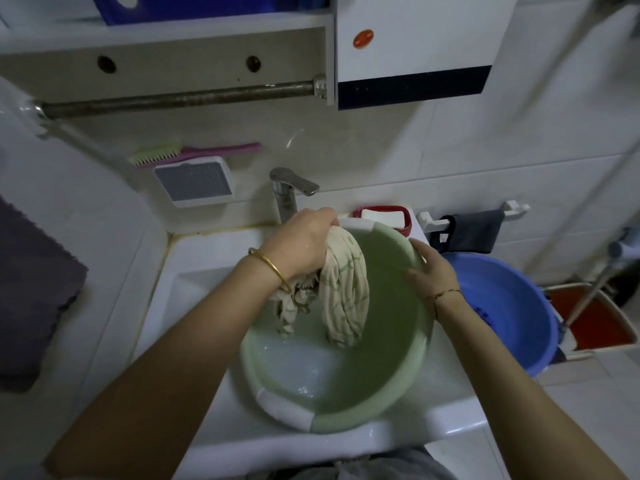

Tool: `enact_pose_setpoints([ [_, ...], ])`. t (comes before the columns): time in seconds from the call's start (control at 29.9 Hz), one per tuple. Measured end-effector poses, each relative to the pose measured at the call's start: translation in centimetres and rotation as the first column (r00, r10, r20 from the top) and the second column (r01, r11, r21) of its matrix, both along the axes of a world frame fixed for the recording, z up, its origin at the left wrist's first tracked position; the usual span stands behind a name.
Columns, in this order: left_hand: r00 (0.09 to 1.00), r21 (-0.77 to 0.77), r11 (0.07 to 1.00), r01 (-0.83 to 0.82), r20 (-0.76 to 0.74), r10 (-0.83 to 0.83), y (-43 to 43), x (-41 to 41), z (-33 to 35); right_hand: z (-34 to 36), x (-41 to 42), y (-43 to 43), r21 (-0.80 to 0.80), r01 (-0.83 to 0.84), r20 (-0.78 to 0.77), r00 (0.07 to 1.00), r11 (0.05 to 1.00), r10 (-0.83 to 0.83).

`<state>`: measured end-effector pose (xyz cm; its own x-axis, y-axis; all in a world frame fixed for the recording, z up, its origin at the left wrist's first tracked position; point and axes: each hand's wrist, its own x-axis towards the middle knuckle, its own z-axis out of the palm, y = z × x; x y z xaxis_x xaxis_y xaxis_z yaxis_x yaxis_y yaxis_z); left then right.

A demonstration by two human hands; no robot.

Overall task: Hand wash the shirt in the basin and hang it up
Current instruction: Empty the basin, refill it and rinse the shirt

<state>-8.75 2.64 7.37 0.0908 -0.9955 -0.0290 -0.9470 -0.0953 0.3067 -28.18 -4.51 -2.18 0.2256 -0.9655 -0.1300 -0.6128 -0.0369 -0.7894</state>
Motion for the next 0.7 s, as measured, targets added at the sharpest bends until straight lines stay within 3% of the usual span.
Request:
enact_pose_setpoints([
  [0.4, 0.998, -0.076, 0.996, 0.054, -0.004, -0.055, 0.2, -2.3, 0.2, 4.5, -0.8, 0.8, -0.212, 0.036, -0.09, 0.994, 0.977, -0.056],
  [0.7, 0.956, -0.248, 0.96, 0.129, 0.289, -0.054, 1.4, -4.1, 1.1, 7.6, 0.1, 1.9, -0.283, 0.028, -0.161, 0.984, 0.959, -0.077],
])
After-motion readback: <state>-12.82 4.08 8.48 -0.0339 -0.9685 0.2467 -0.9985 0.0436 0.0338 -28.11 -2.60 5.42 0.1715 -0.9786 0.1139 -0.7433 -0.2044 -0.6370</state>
